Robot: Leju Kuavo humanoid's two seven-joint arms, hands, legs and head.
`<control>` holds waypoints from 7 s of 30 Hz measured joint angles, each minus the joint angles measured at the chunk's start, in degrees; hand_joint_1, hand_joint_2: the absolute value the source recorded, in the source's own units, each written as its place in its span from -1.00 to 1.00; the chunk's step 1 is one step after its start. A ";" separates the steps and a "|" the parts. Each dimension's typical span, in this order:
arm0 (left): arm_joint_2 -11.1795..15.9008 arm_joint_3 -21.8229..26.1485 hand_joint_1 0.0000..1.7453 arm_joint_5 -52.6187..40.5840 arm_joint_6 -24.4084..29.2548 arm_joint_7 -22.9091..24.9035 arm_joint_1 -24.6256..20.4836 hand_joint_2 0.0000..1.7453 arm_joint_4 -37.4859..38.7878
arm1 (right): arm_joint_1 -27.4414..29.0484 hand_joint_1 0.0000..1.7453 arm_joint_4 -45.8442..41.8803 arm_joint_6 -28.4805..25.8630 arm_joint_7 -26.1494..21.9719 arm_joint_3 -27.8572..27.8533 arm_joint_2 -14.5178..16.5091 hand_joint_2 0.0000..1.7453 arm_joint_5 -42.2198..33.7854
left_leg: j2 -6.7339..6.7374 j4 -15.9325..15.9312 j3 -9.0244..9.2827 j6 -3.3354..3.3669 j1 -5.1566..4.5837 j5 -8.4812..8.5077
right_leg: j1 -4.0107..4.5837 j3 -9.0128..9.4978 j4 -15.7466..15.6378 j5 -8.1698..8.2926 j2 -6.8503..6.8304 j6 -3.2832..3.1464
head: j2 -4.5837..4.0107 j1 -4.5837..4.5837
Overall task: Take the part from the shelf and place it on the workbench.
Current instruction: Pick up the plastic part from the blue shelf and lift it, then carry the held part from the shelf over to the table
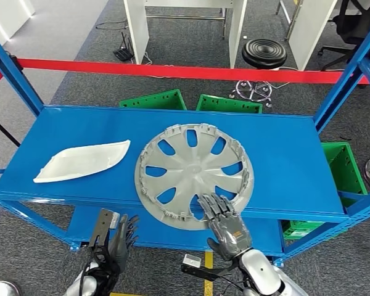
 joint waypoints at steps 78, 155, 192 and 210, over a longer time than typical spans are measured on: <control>-0.69 4.76 -1.00 -3.08 -4.05 -1.64 0.24 1.00 0.00 | 10.88 0.60 -35.93 -11.79 -15.33 -13.91 -1.28 1.00 -10.12 | 0.00 0.00 -0.06 0.01 0.00 -0.02 | 0.00 -0.04 -0.02 -0.02 0.00 0.00 | 0.00 0.01; -1.56 9.59 -1.00 -4.97 -5.42 -10.44 2.29 1.00 -0.13 | 15.32 0.54 -40.22 -1.79 -25.73 -21.30 -1.39 1.00 -34.09 | 1.11 14.12 -5.07 -1.92 0.49 -10.31 | -0.36 -1.70 -1.53 2.93 1.22 -1.38 | 0.00 -0.03; -11.34 37.31 -1.00 -4.94 -34.59 -26.98 7.24 1.00 9.06 | 31.37 0.54 -49.58 -6.42 -23.33 -30.46 -7.60 1.00 -38.23 | -2.42 -0.52 6.00 0.13 0.35 -4.42 | -0.13 0.04 -2.01 1.84 4.54 -0.38 | 0.00 0.22; -10.21 29.97 -1.00 -4.29 -29.25 -28.82 5.75 1.00 9.55 | 36.63 0.54 -52.54 -10.06 -23.73 -35.83 -4.54 1.00 -39.29 | 6.44 -1.18 5.89 -0.35 0.13 -4.91 | -0.24 -0.09 -0.97 0.79 -1.63 0.48 | 0.00 0.72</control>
